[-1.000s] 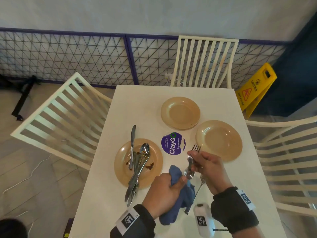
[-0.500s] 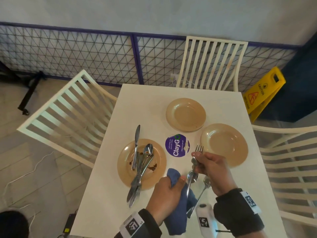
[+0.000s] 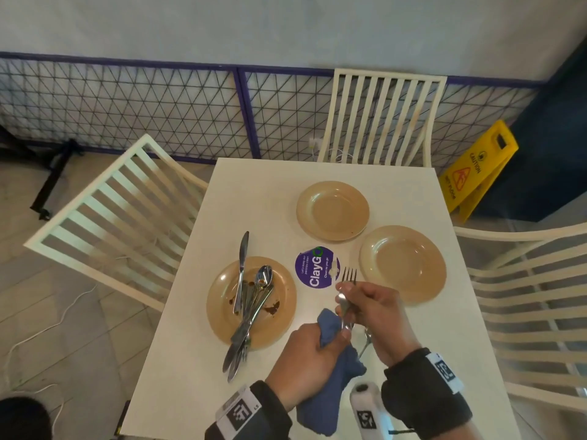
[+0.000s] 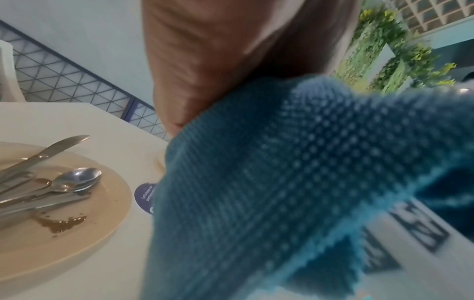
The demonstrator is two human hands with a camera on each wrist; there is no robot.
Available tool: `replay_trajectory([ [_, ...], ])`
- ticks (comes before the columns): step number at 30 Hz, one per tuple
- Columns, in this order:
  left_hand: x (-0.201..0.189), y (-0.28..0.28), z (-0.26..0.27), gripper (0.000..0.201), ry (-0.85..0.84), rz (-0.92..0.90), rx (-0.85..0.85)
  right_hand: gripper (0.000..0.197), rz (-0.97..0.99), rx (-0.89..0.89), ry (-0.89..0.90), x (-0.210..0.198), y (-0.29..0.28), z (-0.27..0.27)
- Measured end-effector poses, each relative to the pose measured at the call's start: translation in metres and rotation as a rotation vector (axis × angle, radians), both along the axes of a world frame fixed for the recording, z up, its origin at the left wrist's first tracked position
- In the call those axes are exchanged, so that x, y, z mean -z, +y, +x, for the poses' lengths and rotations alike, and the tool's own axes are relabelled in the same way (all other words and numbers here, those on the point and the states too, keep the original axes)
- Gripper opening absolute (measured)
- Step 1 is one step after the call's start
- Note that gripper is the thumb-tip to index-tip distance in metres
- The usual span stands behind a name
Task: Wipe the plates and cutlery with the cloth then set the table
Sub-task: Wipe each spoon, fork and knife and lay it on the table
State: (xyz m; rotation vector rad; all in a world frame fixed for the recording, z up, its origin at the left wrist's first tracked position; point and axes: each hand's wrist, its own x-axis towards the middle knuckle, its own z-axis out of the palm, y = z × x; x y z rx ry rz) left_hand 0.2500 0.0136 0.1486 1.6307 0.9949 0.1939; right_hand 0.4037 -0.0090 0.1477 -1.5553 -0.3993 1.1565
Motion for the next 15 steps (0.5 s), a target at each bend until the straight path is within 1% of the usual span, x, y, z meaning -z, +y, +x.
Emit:
replay_trajectory([
  [2,0.002,0.001,0.001,0.041,-0.001,0.003,0.031,0.019,-0.003,0.007,0.025,0.004,-0.003,0.003],
  [5,0.005,0.001,-0.008,0.042,0.059,-0.026,0.143,0.016,0.037,0.158,0.114,0.009,0.002,0.029],
  [7,0.004,0.008,-0.014,0.042,0.117,0.002,0.155,0.017,0.044,0.243,0.157,0.016,0.004,0.041],
  [9,0.002,0.019,-0.021,0.036,0.168,0.095,0.114,0.017,0.028,0.335,0.183,0.029,0.003,0.047],
  [11,0.0,0.03,-0.032,0.032,0.162,0.141,0.045,0.016,-0.017,0.369,0.193,0.05,0.0,0.05],
  [13,-0.003,0.04,-0.043,0.034,0.135,0.13,-0.041,0.015,-0.11,0.334,0.163,0.077,-0.003,0.049],
  [15,-0.005,0.051,-0.054,0.035,0.133,0.071,-0.161,0.016,-0.227,0.26,0.092,0.106,-0.006,0.045],
])
